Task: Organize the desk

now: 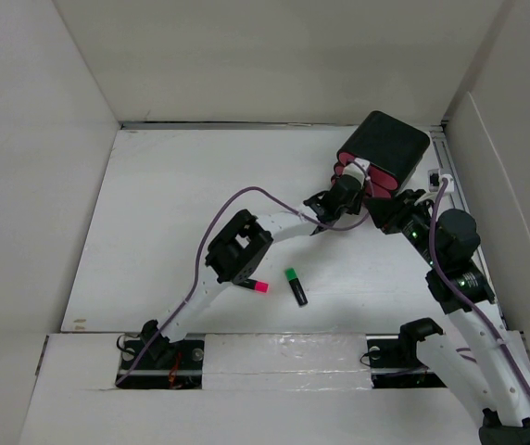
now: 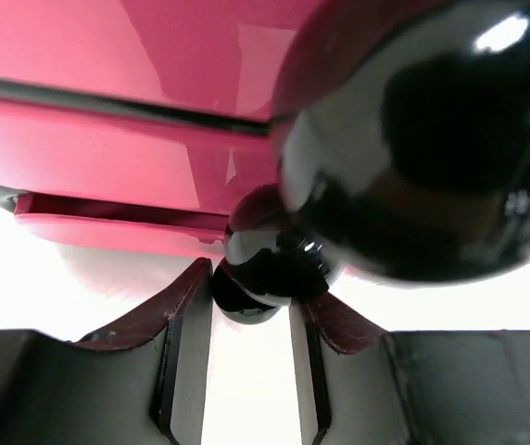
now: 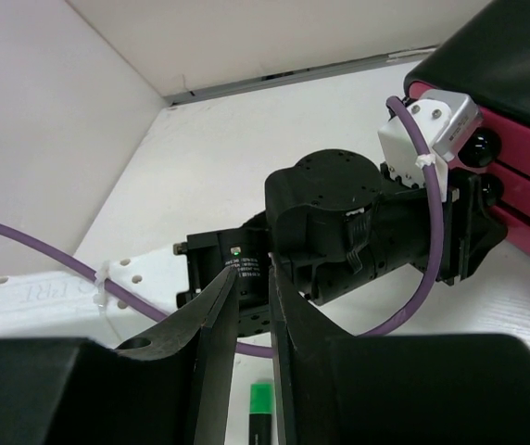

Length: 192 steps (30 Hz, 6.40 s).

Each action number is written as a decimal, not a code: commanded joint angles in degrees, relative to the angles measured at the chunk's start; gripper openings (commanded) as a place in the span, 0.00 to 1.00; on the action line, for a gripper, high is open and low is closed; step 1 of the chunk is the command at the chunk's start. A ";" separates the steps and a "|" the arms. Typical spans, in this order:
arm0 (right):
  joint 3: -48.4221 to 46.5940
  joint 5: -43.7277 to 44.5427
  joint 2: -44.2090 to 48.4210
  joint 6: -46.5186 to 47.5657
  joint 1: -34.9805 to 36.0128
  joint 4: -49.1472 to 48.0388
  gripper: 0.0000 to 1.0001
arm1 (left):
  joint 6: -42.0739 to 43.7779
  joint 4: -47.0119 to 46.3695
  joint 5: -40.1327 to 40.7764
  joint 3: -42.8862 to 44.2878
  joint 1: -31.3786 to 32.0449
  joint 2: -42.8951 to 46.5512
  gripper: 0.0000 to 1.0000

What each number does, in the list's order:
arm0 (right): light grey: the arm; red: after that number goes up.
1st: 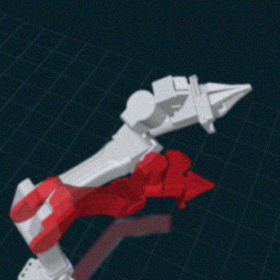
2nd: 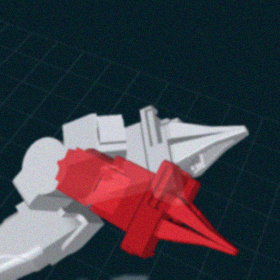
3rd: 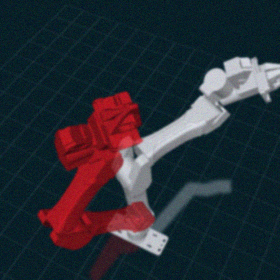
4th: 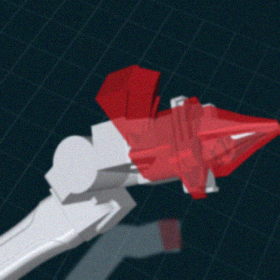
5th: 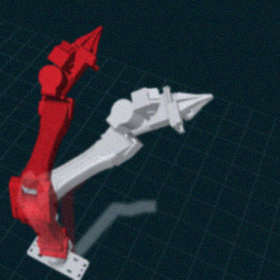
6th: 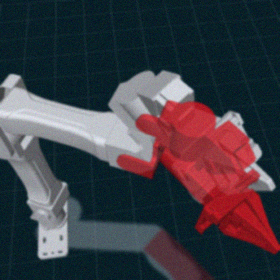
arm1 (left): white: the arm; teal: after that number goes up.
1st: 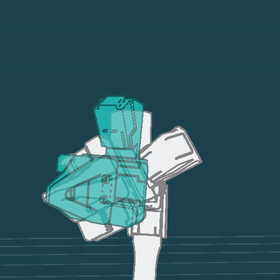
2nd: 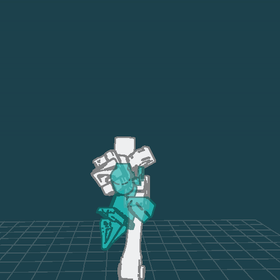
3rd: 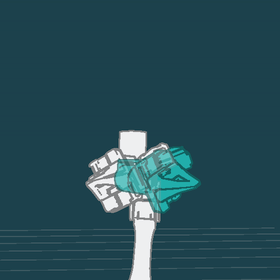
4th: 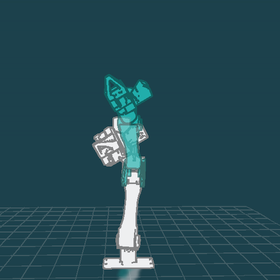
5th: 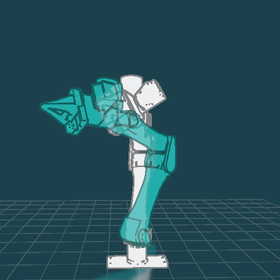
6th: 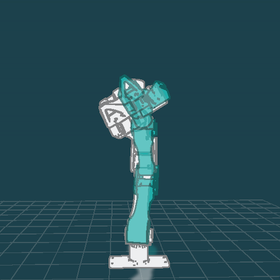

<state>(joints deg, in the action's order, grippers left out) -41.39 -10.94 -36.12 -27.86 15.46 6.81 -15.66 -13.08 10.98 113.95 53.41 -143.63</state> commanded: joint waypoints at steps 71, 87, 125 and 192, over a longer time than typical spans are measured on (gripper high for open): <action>6.41 7.76 -24.05 3.51 22.39 1.71 0.42 | -11.93 -11.53 13.53 -69.29 -0.76 67.25 0.24; 1.31 22.72 -45.27 -3.08 39.56 0.40 0.62 | -12.82 -5.99 17.84 -77.12 -0.76 83.16 0.31; -8.66 23.35 -36.85 4.66 25.98 0.13 0.37 | -35.93 23.63 14.68 -88.45 1.88 95.01 0.74; -5.38 24.91 -58.55 4.22 42.98 -2.77 0.04 | -45.08 31.90 21.02 -90.75 1.88 111.29 0.73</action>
<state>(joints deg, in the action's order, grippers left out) -49.67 15.00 -96.75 -21.47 58.19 2.35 -59.44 18.98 30.50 23.27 55.11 -31.68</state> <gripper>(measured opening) 0.355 0.734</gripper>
